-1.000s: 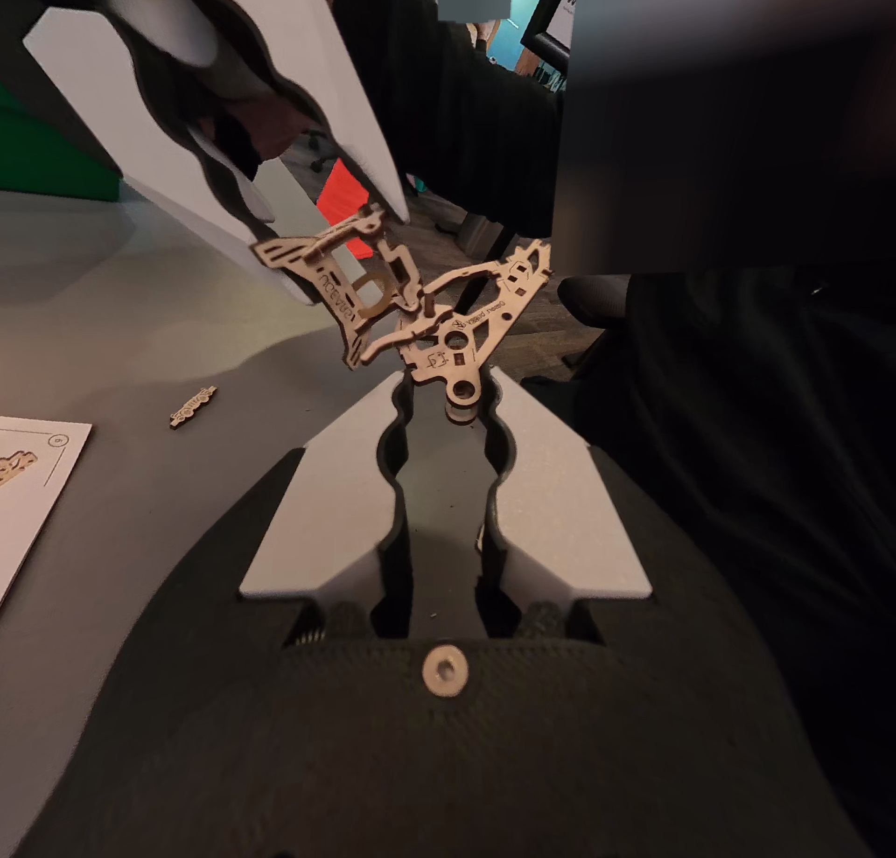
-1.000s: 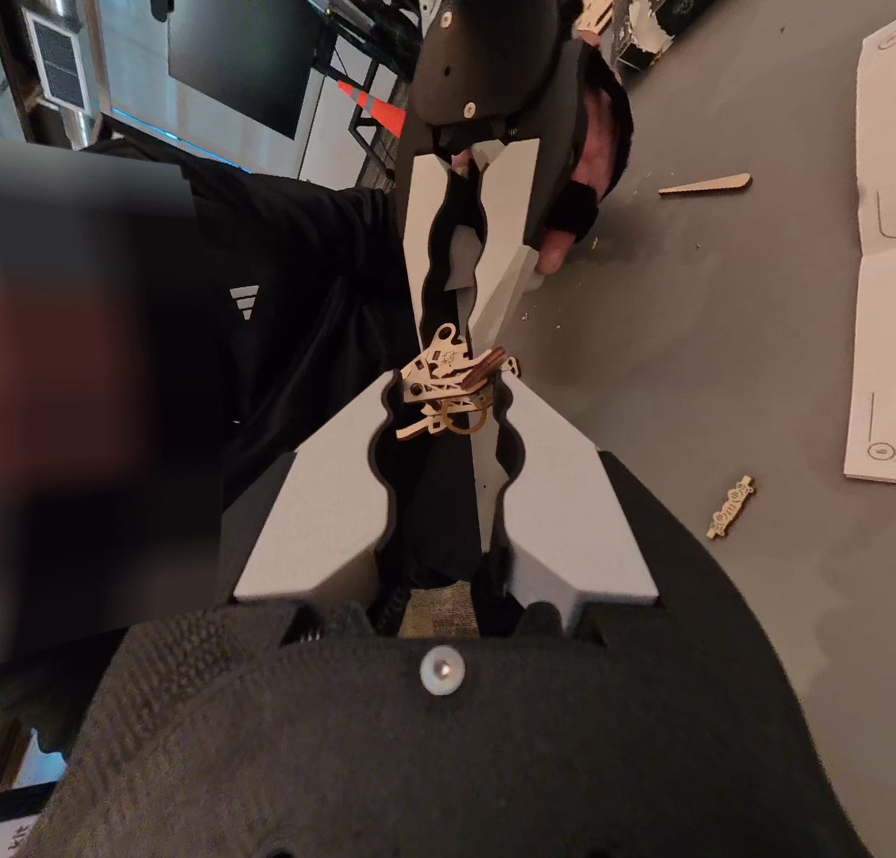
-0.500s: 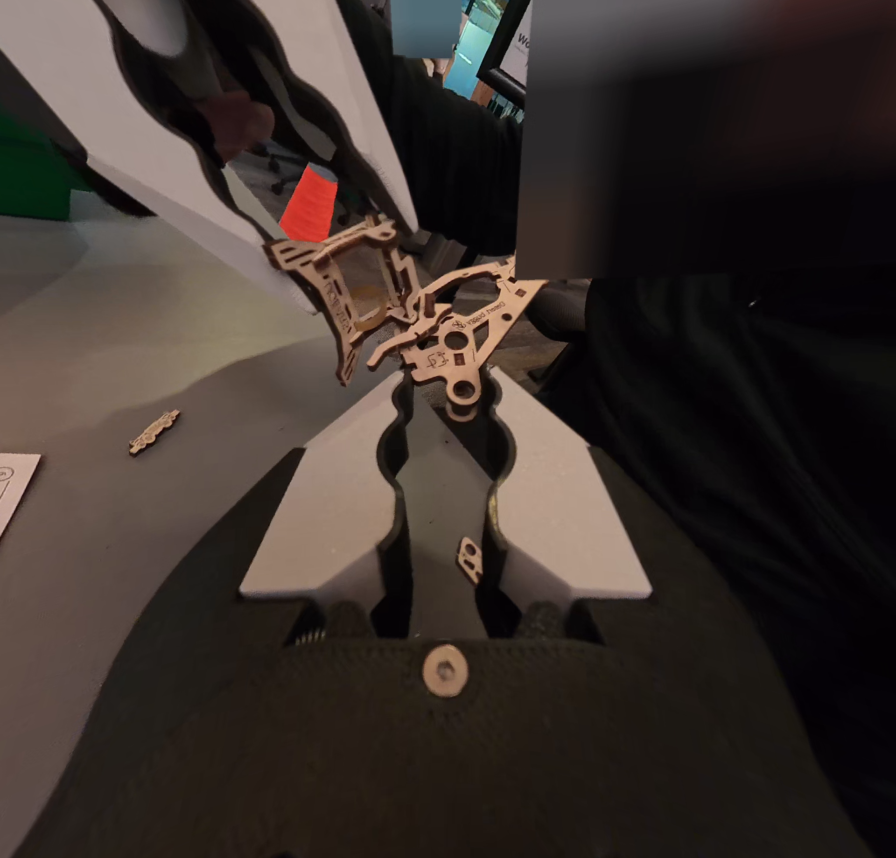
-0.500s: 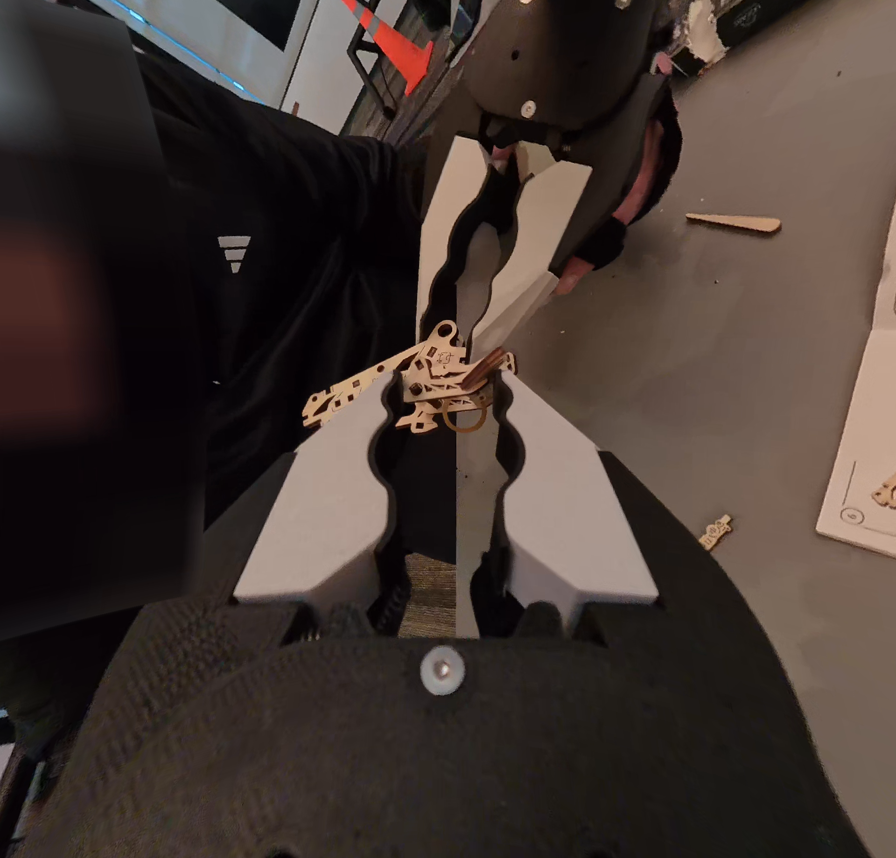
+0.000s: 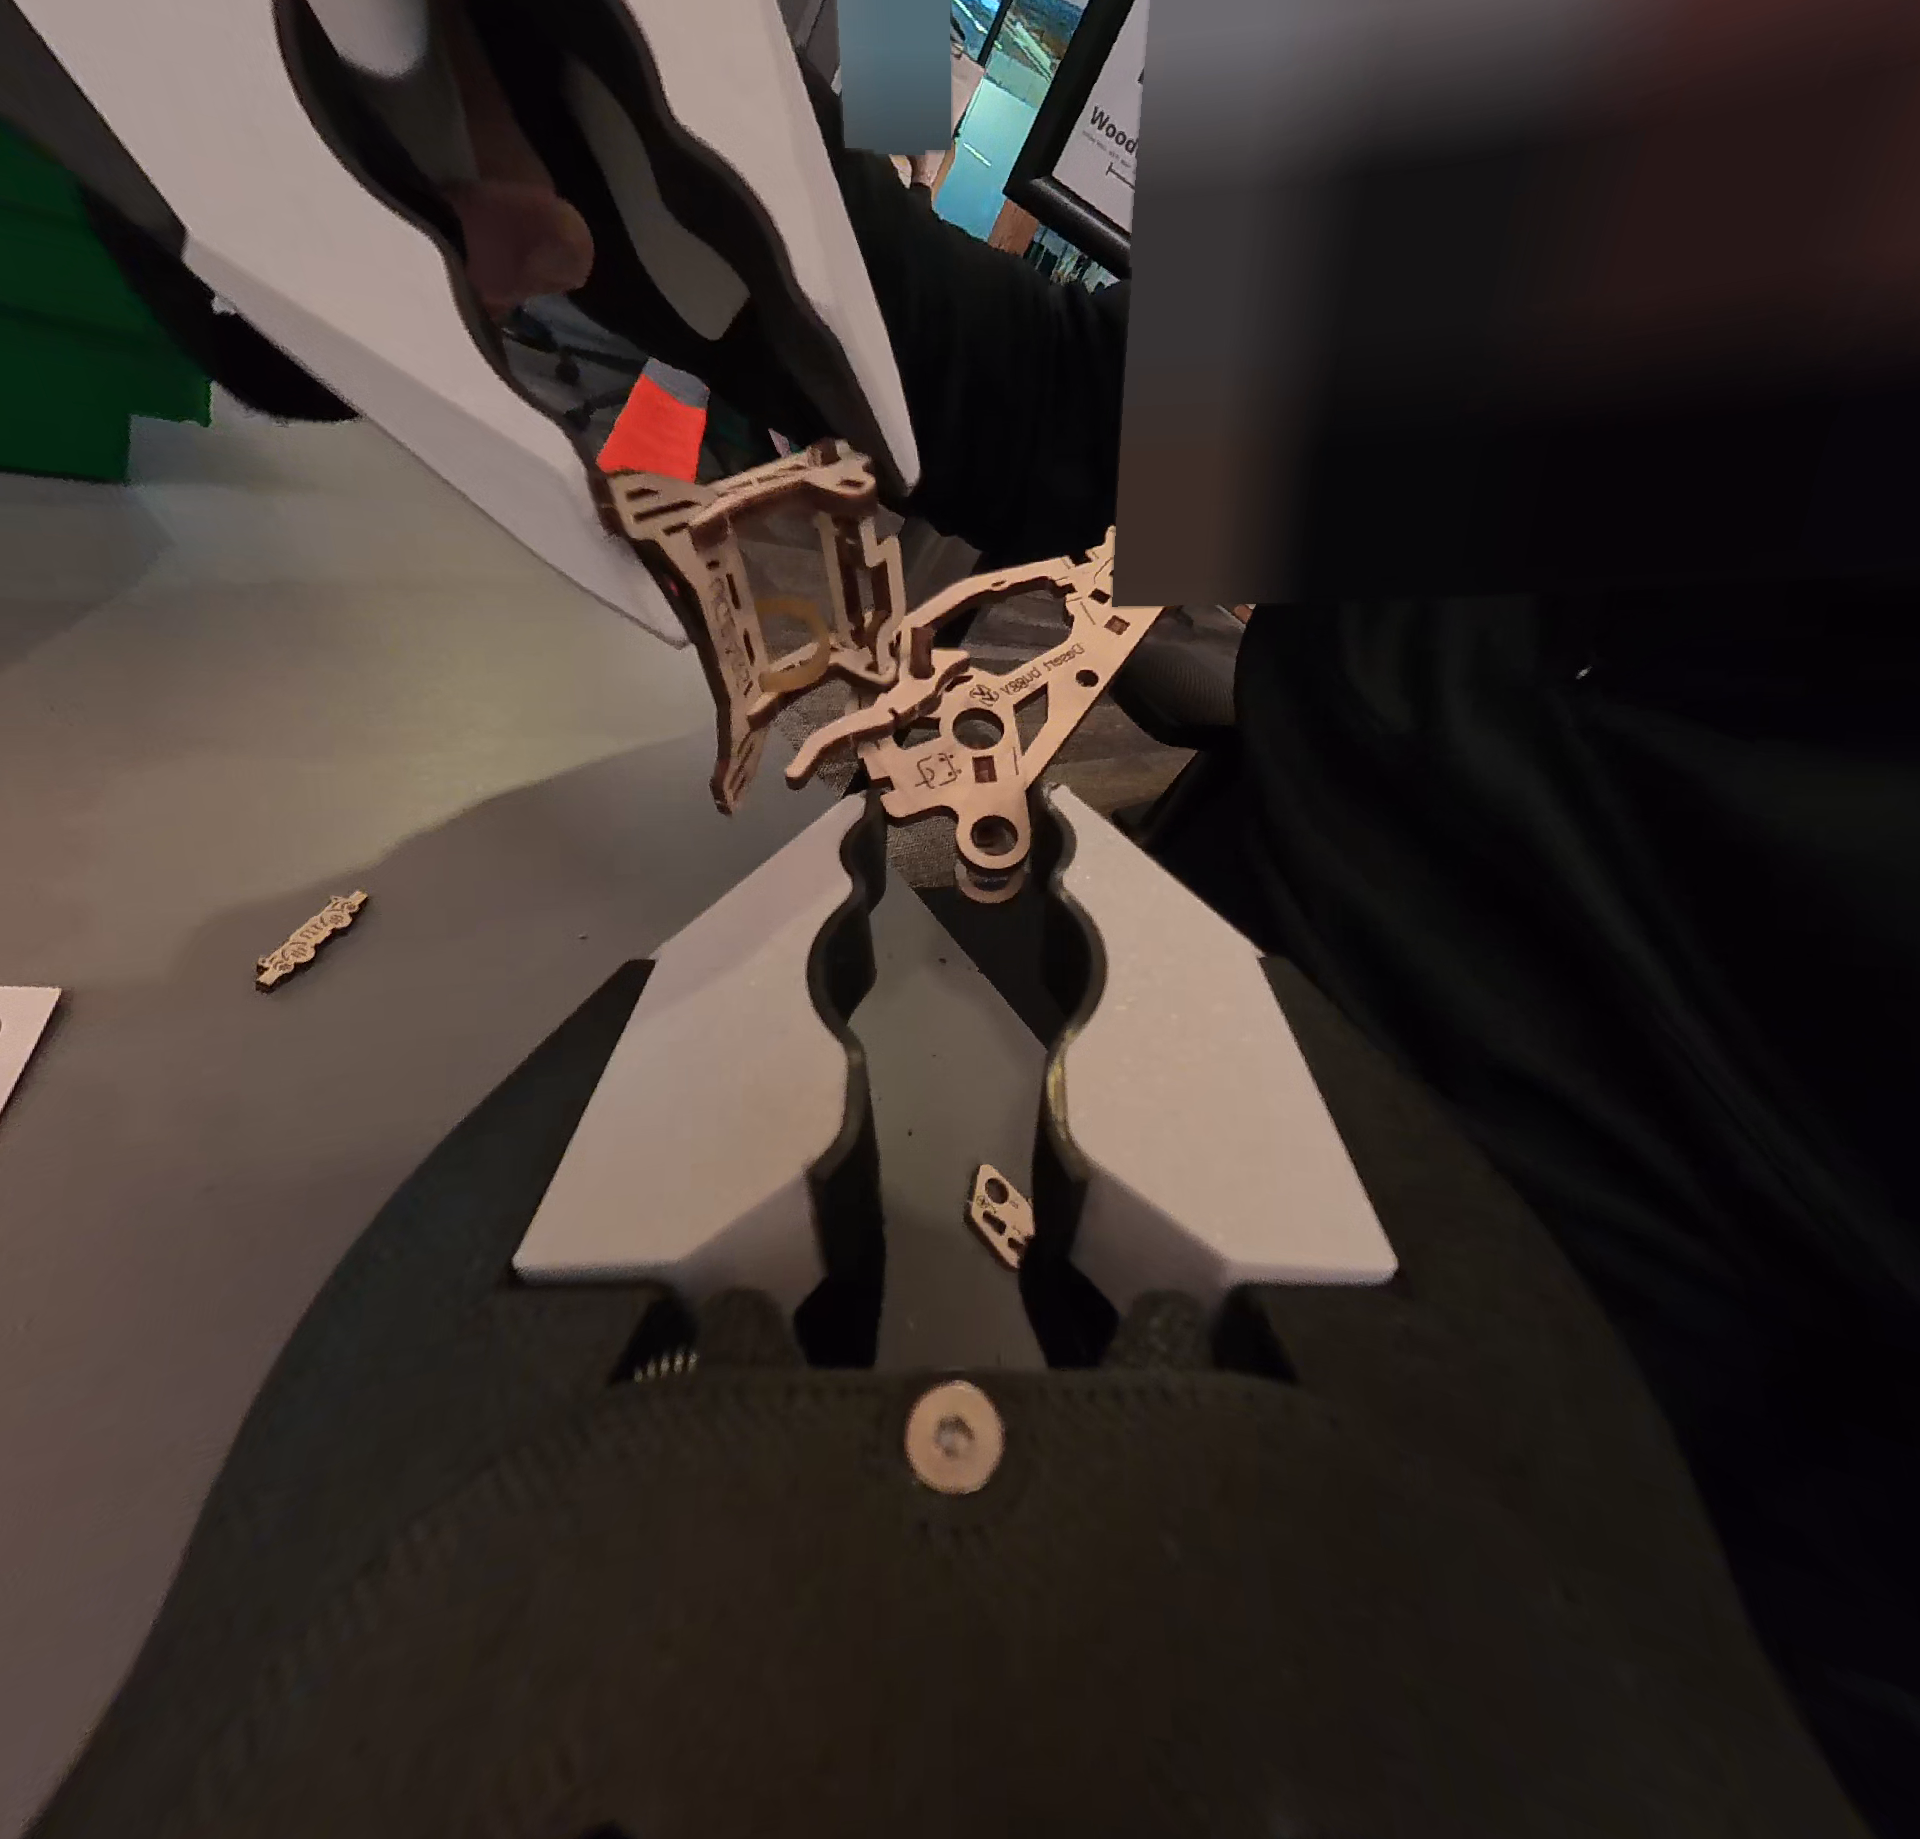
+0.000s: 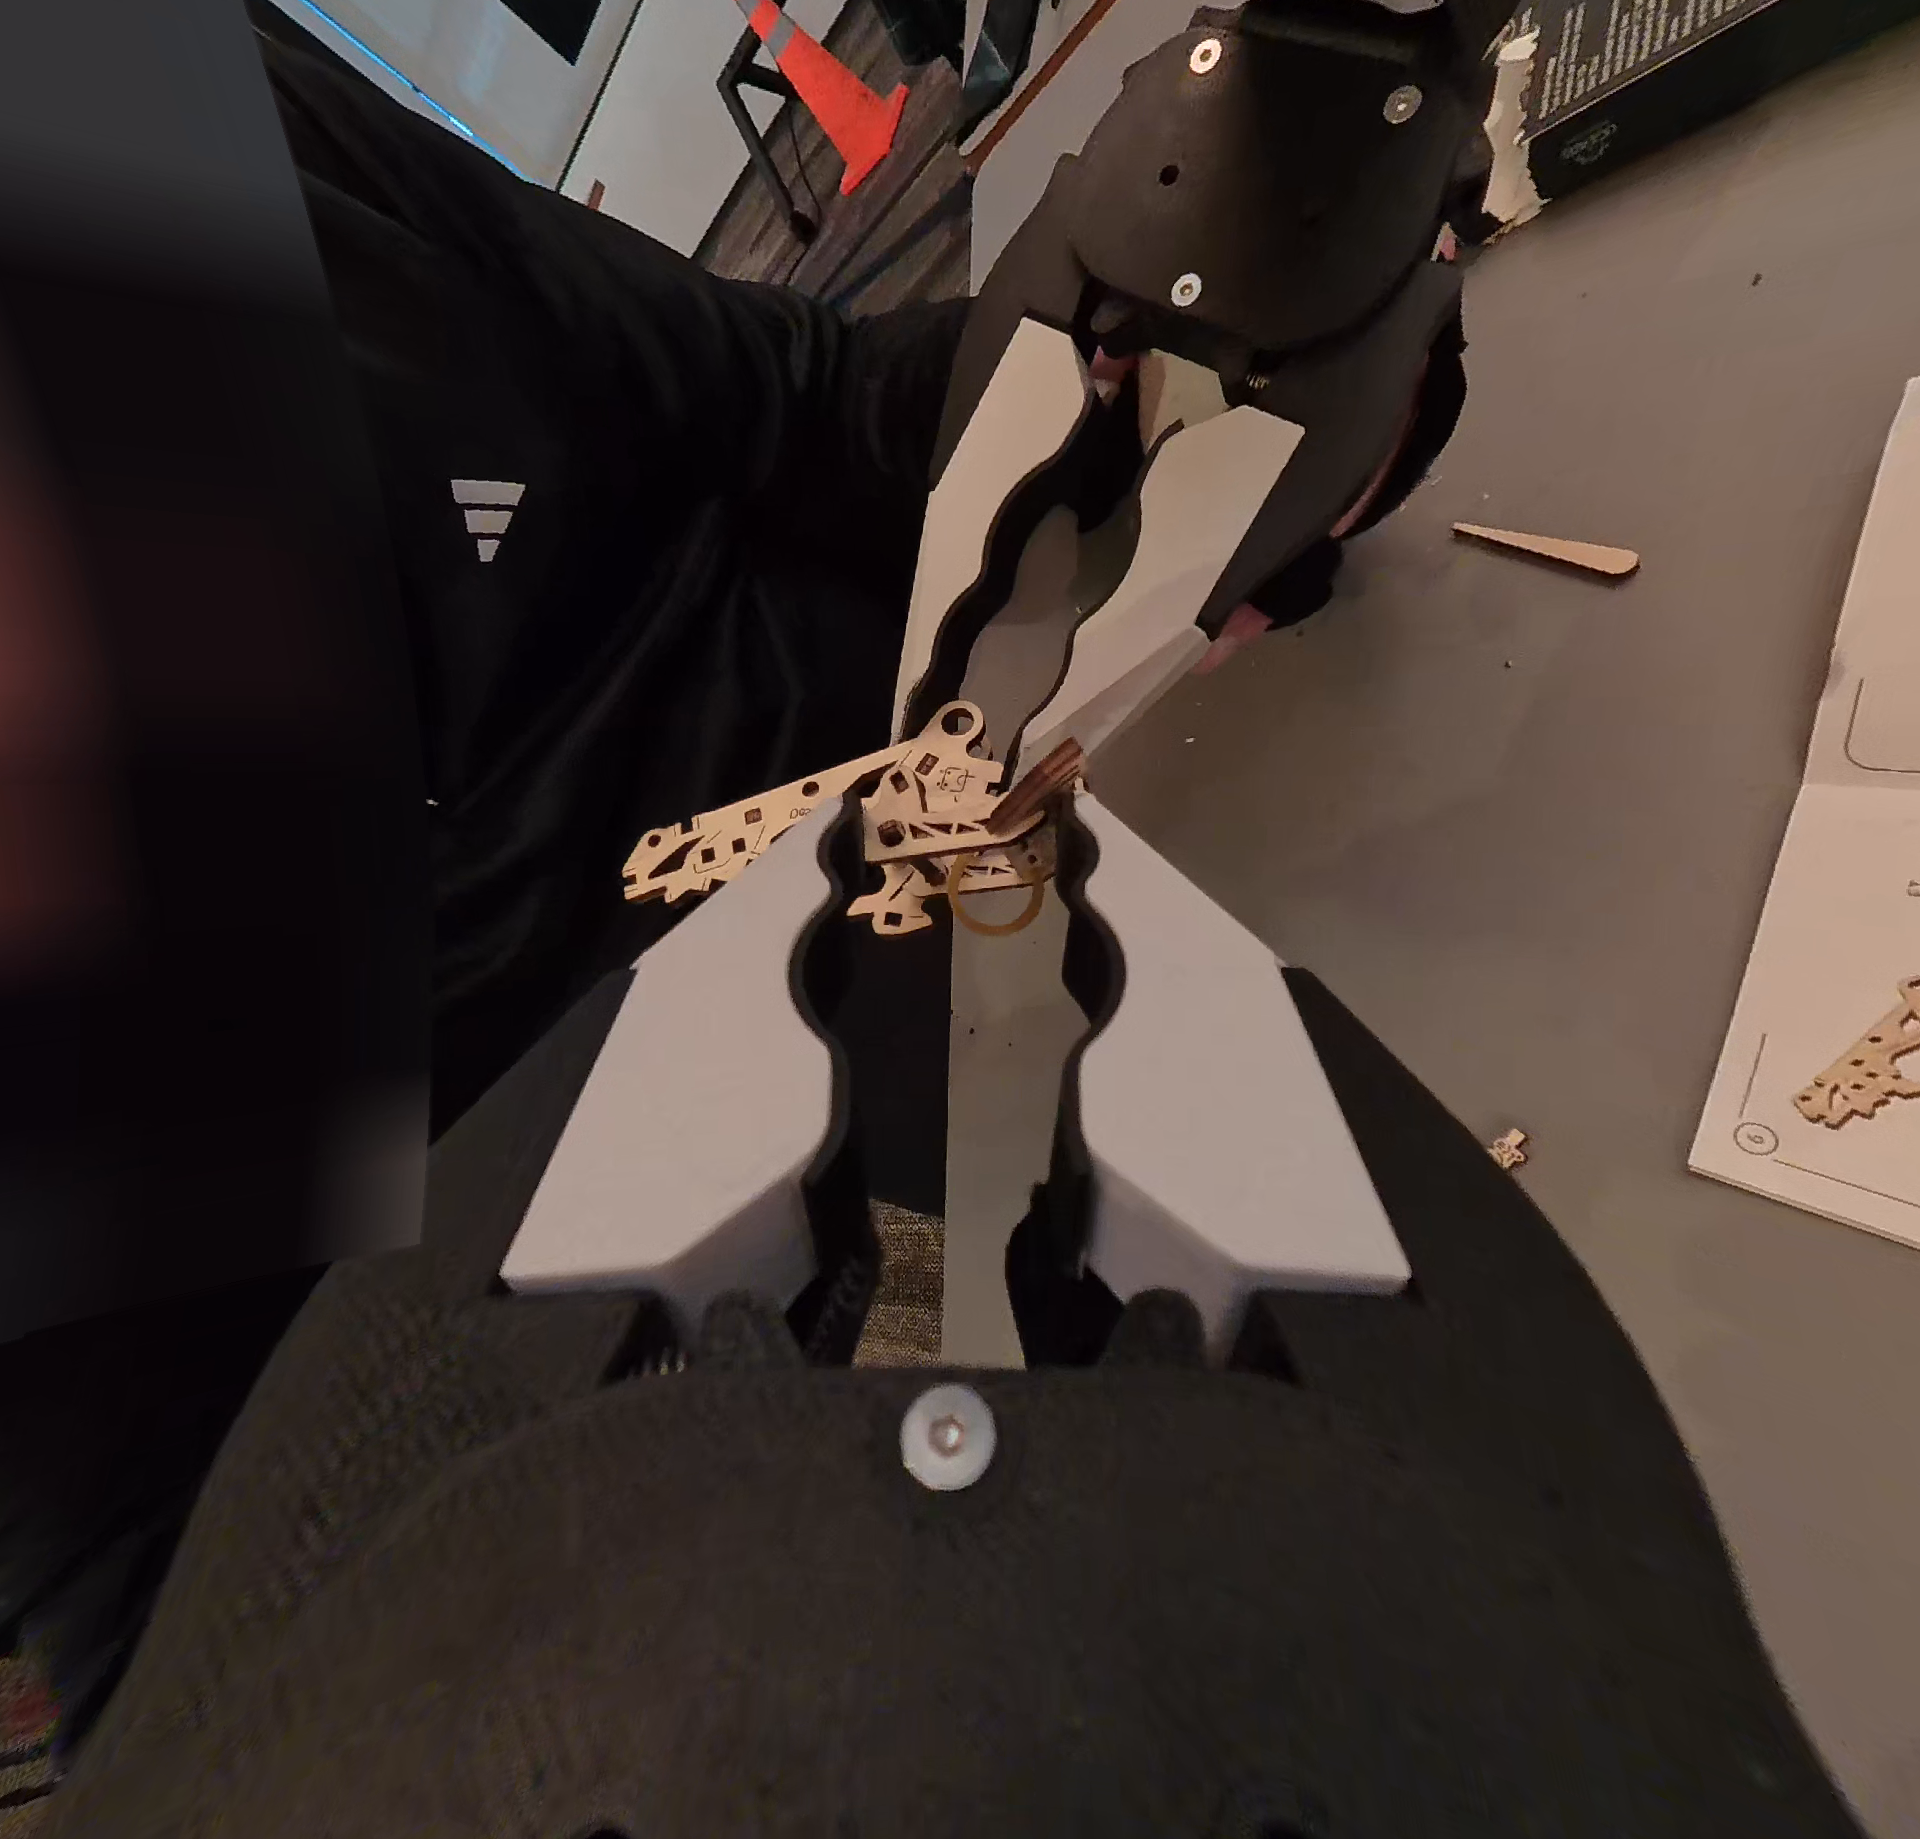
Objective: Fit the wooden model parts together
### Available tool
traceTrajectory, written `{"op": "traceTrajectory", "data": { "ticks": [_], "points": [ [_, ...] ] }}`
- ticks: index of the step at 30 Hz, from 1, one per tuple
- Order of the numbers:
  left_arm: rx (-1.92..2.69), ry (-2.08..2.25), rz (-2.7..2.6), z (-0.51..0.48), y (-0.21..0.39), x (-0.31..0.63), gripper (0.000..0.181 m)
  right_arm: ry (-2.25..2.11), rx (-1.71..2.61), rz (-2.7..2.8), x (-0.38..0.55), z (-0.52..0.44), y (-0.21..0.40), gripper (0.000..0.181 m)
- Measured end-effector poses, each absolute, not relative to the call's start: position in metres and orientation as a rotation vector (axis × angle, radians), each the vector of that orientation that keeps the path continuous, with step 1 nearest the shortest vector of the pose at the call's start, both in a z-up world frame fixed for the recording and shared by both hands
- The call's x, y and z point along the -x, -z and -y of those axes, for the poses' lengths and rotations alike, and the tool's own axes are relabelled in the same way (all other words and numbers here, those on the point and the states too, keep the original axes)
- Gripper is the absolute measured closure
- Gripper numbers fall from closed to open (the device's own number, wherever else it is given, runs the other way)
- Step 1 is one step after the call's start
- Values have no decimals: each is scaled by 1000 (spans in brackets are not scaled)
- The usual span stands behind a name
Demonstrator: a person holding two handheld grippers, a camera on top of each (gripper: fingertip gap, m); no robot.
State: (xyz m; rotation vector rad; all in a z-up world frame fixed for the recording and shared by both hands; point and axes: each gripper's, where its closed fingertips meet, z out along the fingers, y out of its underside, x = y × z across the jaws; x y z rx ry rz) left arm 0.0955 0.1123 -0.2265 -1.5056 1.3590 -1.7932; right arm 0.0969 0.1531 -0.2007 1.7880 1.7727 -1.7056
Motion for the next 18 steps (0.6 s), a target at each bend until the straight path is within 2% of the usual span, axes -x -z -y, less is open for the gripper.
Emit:
{"op": "traceTrajectory", "data": {
  "ticks": [18],
  "points": [
    [1500,1789,-1352,-114,228,-96,156,1745,-1798,-1720,-102,-155,200,147]
  ]
}}
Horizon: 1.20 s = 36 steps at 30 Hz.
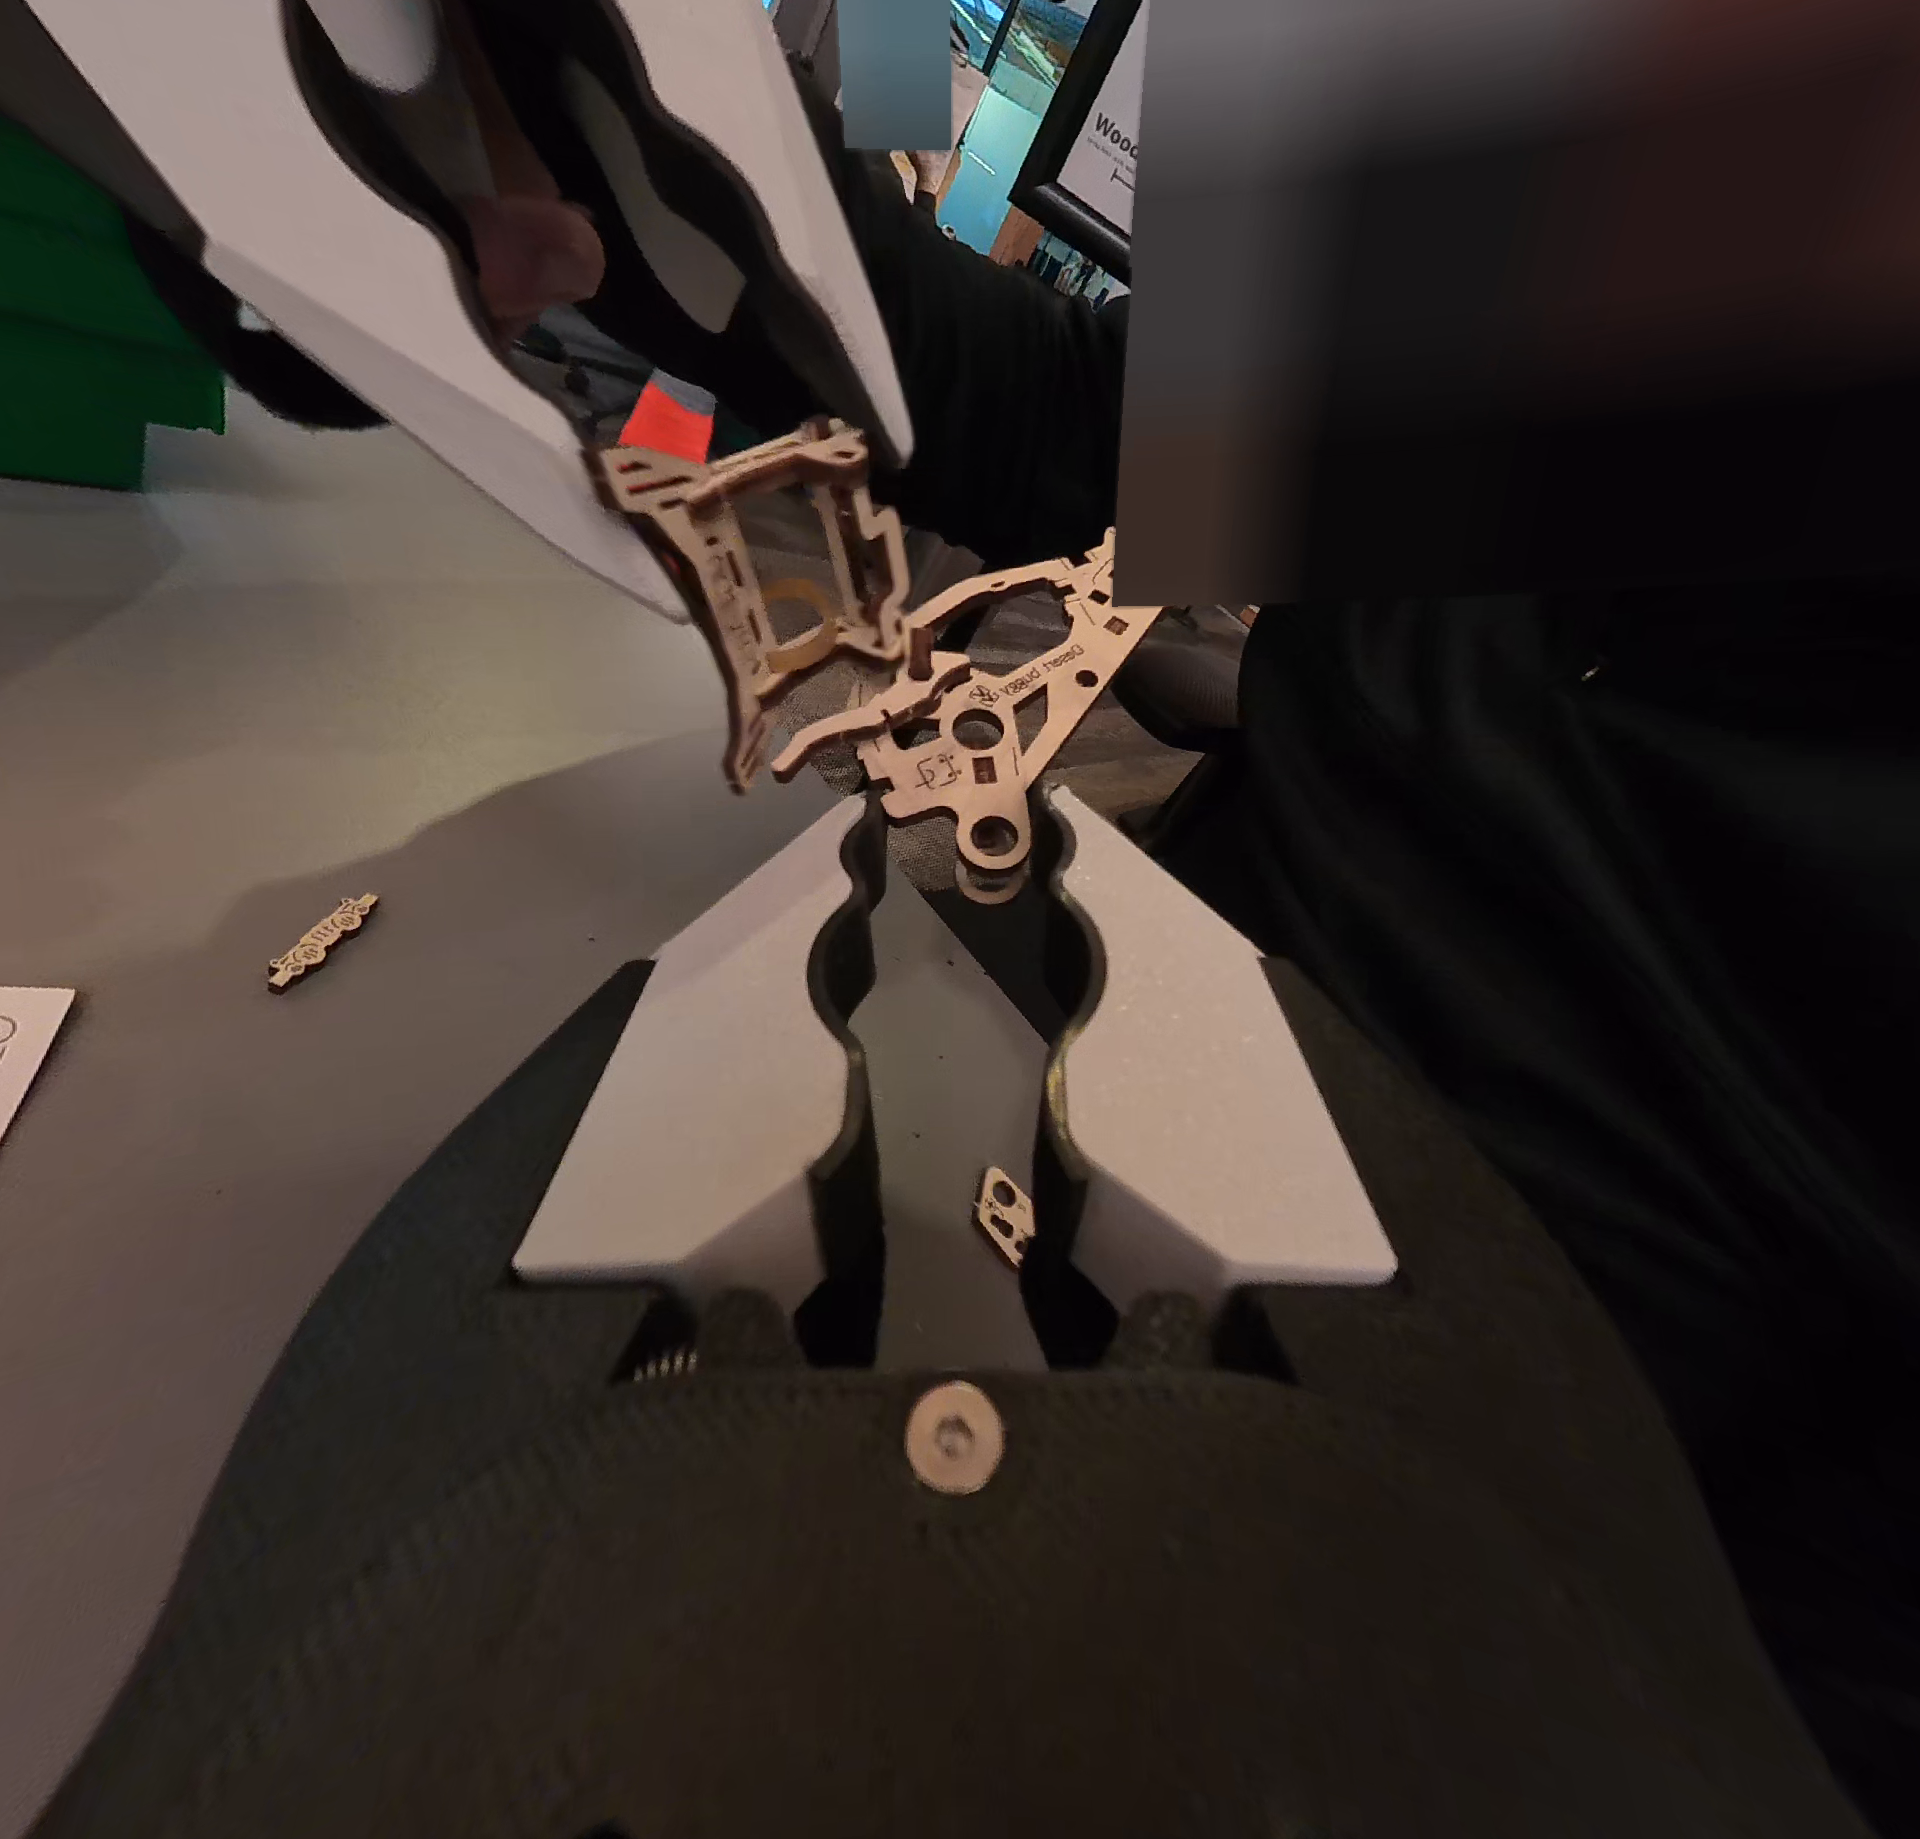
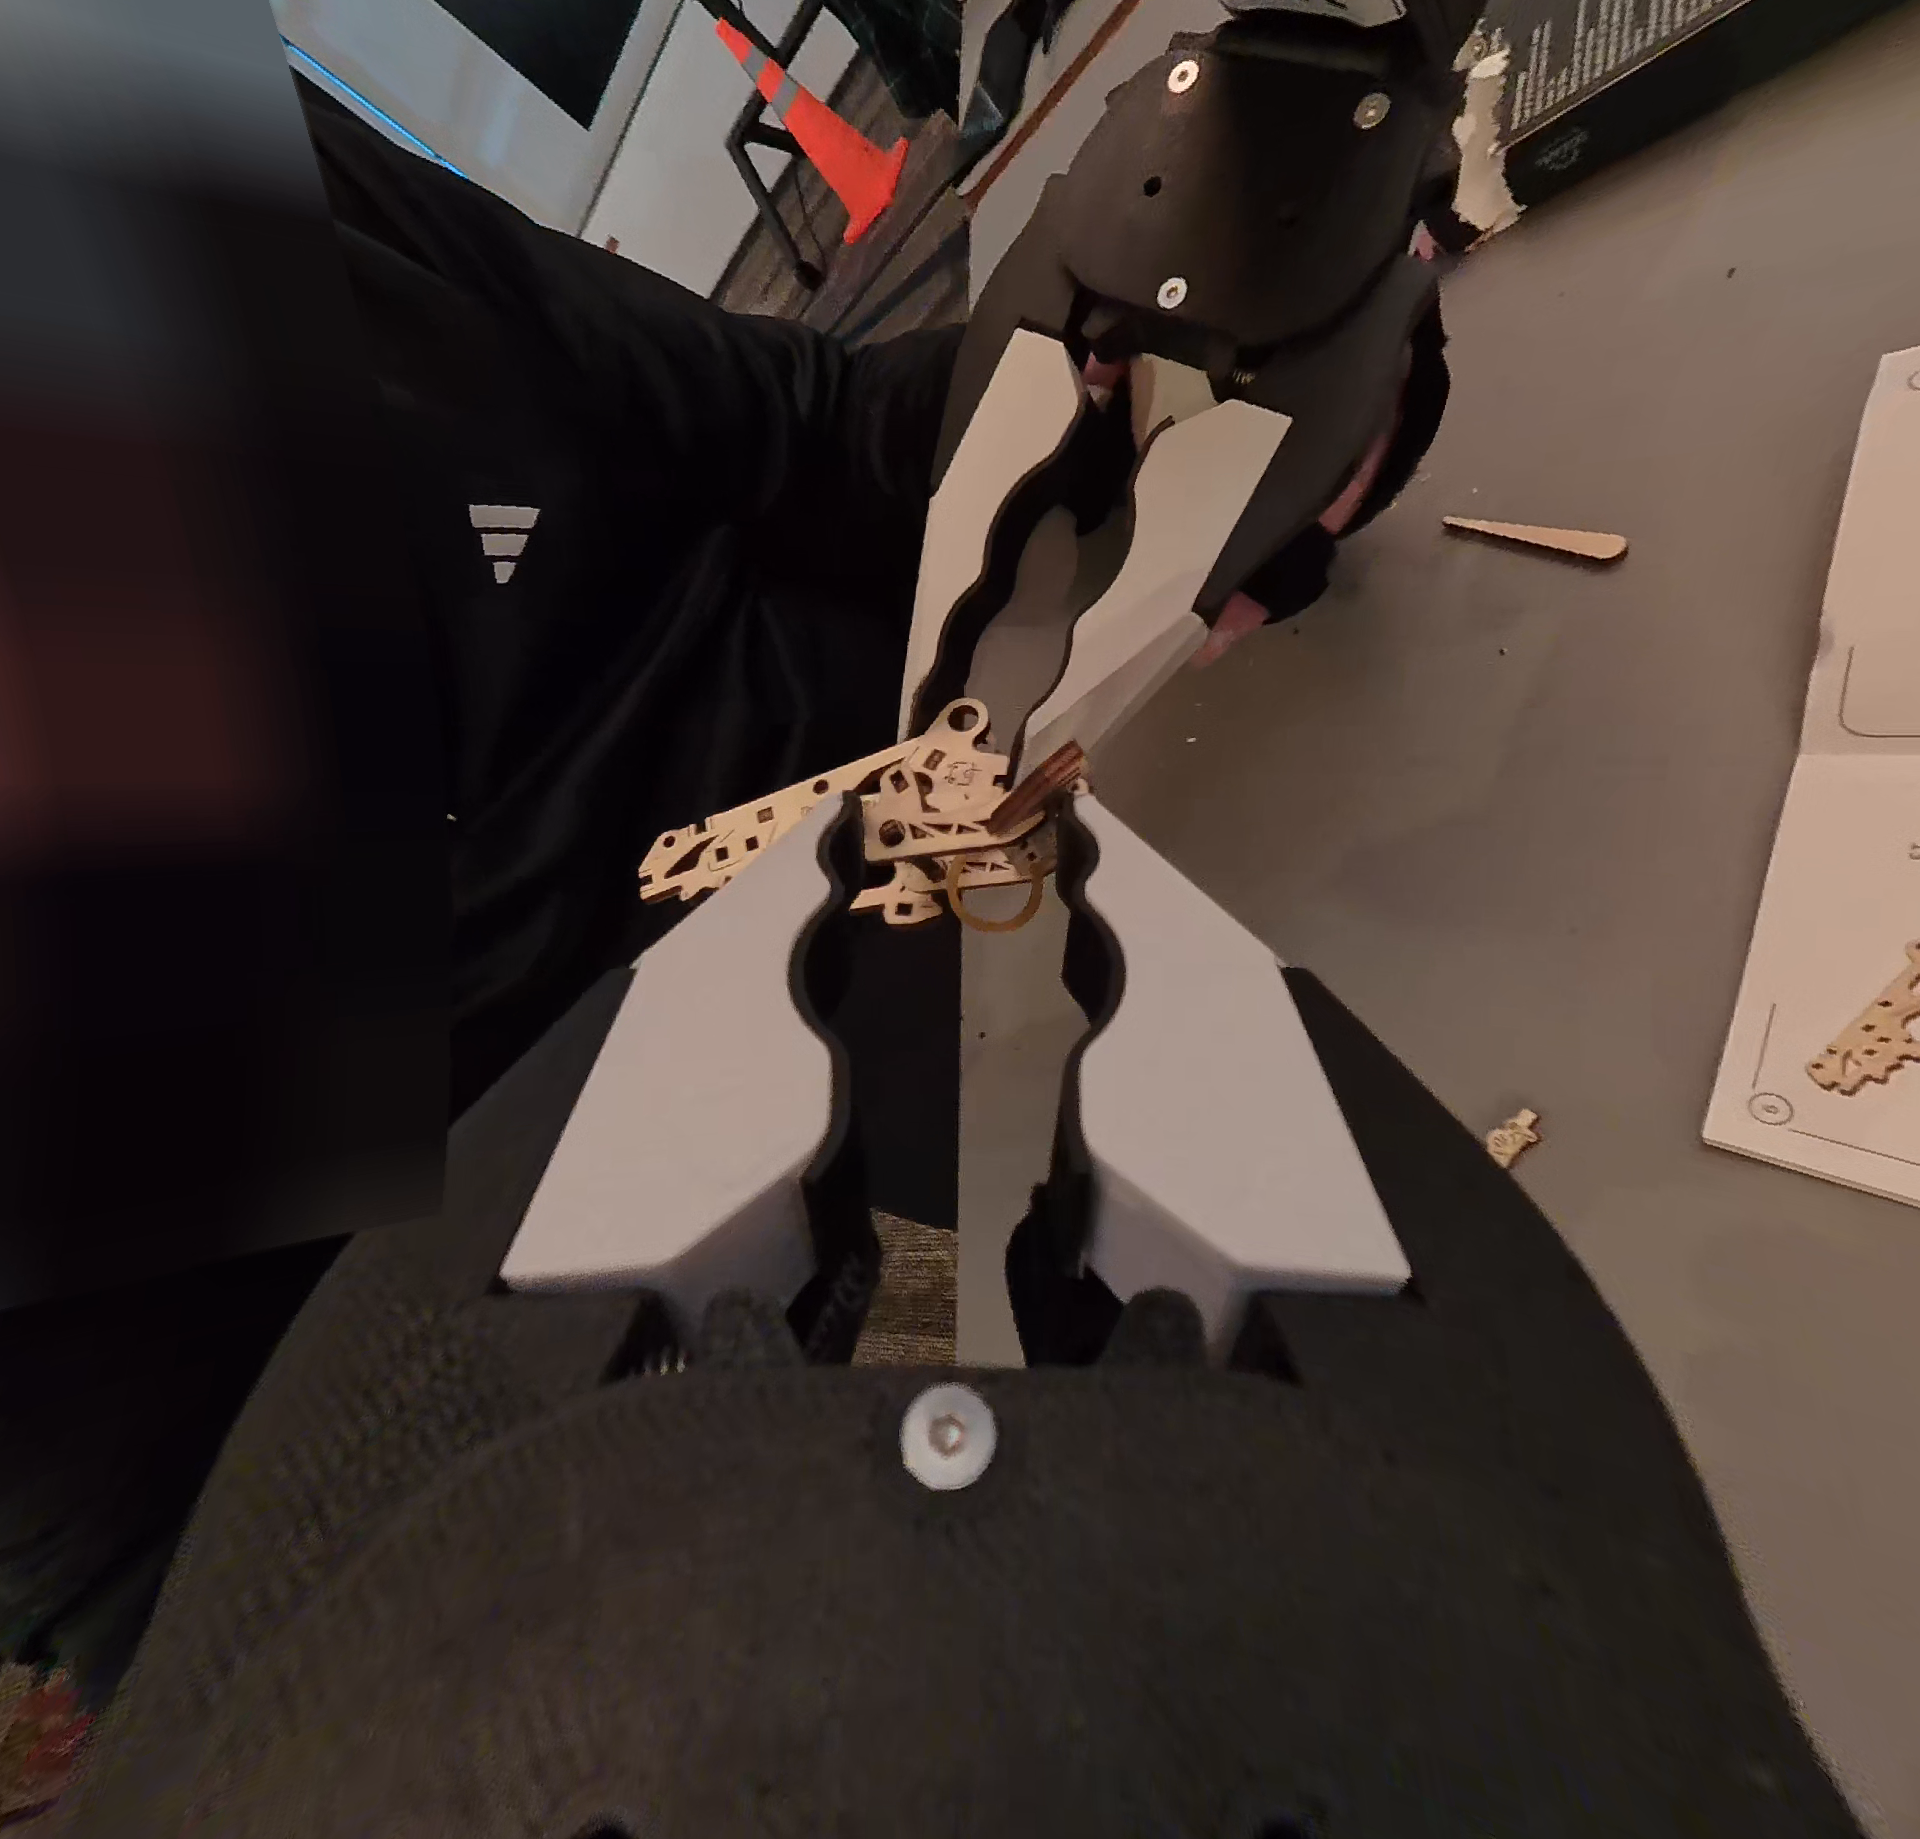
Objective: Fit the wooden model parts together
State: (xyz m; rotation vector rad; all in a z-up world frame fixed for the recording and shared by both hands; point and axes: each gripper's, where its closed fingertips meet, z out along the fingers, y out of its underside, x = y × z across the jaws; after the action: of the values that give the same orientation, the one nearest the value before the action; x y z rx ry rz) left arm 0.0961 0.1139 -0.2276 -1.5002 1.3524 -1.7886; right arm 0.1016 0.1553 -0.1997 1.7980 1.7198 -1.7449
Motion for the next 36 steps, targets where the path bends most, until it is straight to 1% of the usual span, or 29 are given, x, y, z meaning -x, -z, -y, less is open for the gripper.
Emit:
{"op": "traceTrajectory", "data": {
  "ticks": [6,21,24,27,36],
  "points": [
    [1511,1774,-1369,-113,231,-97,156,1688,-1830,-1702,-101,-154,208,147],
    [1483,1810,-1400,-107,231,-99,156,1674,-1729,-1756,-100,-144,206,147],
    [1505,1801,-1361,-114,233,-98,156,1759,-1618,-1785,-103,-136,194,147],
    [1496,1790,-1387,-112,235,-94,156,1736,-1646,-1775,-100,-137,200,147],
    [1473,1804,-1362,-114,230,-93,156,1891,-1691,-1736,-100,-148,187,147]
  ]
}}
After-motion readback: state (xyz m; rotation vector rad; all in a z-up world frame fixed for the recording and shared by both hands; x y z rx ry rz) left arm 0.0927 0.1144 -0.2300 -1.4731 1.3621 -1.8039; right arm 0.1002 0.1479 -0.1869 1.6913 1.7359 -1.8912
